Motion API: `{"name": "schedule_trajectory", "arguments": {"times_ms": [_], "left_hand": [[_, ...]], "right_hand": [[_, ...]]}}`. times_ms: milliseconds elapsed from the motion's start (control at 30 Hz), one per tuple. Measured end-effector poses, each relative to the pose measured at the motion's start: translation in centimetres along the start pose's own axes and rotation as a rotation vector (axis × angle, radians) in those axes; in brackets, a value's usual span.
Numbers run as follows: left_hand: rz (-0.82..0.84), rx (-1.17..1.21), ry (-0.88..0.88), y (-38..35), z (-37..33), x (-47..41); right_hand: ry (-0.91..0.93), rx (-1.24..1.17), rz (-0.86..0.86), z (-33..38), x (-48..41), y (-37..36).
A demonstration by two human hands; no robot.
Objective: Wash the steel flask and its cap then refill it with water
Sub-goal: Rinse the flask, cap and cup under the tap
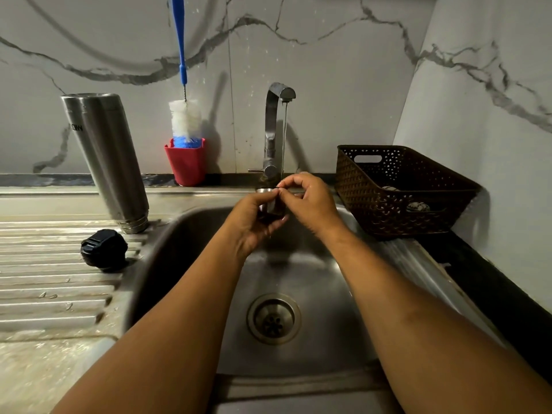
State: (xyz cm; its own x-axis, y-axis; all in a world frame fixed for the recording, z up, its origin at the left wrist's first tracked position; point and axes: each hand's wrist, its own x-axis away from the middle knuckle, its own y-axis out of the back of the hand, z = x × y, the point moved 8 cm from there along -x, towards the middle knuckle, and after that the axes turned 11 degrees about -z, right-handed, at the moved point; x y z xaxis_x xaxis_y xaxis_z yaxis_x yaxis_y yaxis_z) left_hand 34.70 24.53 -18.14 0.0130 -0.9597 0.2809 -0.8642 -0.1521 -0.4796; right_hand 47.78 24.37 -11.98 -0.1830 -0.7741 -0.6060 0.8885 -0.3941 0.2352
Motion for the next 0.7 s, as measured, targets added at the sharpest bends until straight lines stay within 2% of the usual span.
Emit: {"name": "schedule_trajectory", "arguments": {"times_ms": [67, 167, 267, 400, 467, 500, 600, 633, 700], "left_hand": [[0.019, 0.065, -0.005, -0.3, -0.2, 0.2], [-0.018, 0.005, -0.050, -0.1, -0.1, -0.1], [-0.046, -0.044, -0.012, 0.1, 0.5, -0.7], [-0.115, -0.085, 0.069, 0.6, 1.6, -1.2], [-0.133, -0.069, 0.110, 0.9, 2.0, -1.3], [-0.111, -0.087, 0.117, 0.7, 2.1, -1.2], [-0.034, -0.115, 0.060, -0.3, 1.7, -0.7], [-0.022, -0.112, 0.036, -0.5, 1.4, -0.8], [-0.020, -0.085, 0.044, -0.5, 1.3, -1.1]], "right_hand": [[-0.009, 0.014, 0.062, 0.3, 0.2, -0.7], [-0.096, -0.015, 0.195, 0.2, 1.1, -2.1], [-0.174, -0.052, 0.312, 0.3, 2.3, -3.4], [0.064, 0.280, 0.367, 0.6, 2.6, -3.8], [0.061, 0.318, 0.376, 0.3, 2.8, -3.8], [-0.014, 0.255, 0.345, 0.1, 2.8, -3.6], [-0.400, -0.161, 0.163, -1.0, 2.3, -2.7], [-0.459, -0.251, 0.150, -1.0, 2.3, -2.8], [-0.425, -0.254, 0.232, -0.7, 2.4, -3.2]]}}
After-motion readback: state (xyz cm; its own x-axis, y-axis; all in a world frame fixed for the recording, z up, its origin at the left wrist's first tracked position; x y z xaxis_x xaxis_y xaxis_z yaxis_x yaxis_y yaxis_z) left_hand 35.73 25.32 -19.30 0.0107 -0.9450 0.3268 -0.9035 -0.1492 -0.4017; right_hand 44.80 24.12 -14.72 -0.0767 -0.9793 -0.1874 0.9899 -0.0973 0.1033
